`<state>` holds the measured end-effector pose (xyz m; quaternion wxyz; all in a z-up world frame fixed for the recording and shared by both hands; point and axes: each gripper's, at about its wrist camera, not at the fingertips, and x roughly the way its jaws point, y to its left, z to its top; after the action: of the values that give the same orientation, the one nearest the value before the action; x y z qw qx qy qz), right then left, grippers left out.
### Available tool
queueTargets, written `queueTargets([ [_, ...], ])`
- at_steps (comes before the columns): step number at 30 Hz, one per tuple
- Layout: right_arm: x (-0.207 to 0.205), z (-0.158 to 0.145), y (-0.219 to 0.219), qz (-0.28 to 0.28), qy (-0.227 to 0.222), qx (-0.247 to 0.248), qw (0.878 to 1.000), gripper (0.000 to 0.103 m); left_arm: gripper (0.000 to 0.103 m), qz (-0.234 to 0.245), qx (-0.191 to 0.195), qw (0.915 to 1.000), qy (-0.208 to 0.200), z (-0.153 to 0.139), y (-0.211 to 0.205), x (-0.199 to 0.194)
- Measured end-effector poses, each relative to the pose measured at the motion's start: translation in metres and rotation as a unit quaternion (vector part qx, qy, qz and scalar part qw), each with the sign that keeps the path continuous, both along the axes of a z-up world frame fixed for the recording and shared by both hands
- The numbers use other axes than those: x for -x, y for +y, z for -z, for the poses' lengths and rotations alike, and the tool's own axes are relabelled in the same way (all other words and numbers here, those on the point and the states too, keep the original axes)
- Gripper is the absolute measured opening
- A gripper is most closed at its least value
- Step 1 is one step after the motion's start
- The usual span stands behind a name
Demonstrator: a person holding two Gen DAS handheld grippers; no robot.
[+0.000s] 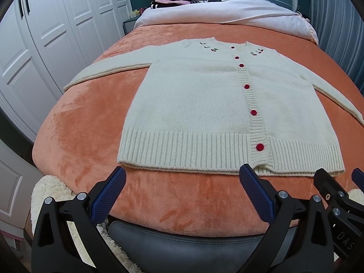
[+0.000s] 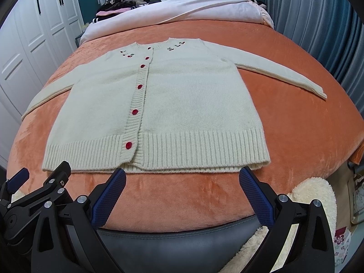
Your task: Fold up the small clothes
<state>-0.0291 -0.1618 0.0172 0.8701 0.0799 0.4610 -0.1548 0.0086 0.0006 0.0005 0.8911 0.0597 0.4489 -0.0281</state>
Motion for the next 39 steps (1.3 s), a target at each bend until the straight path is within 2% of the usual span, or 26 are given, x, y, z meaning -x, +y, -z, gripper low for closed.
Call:
queueTargets([
  [33, -0.003, 0.007, -0.001, 0.002, 0.011, -0.007, 1.000, 0.098, 0.097, -0.001, -0.006, 1.0000, 0.008, 0.008, 0.000, -0.002],
  [36, -0.006, 0.010, -0.005, -0.002, 0.015, -0.018, 1.000, 0.098, 0.098, 0.003, -0.003, 0.9999, 0.013, 0.009, -0.003, -0.004],
  [39, -0.012, 0.013, -0.027, -0.013, 0.007, -0.058, 0.998, 0.098, 0.098, -0.002, 0.025, 0.9996, 0.016, 0.005, 0.001, -0.014],
])
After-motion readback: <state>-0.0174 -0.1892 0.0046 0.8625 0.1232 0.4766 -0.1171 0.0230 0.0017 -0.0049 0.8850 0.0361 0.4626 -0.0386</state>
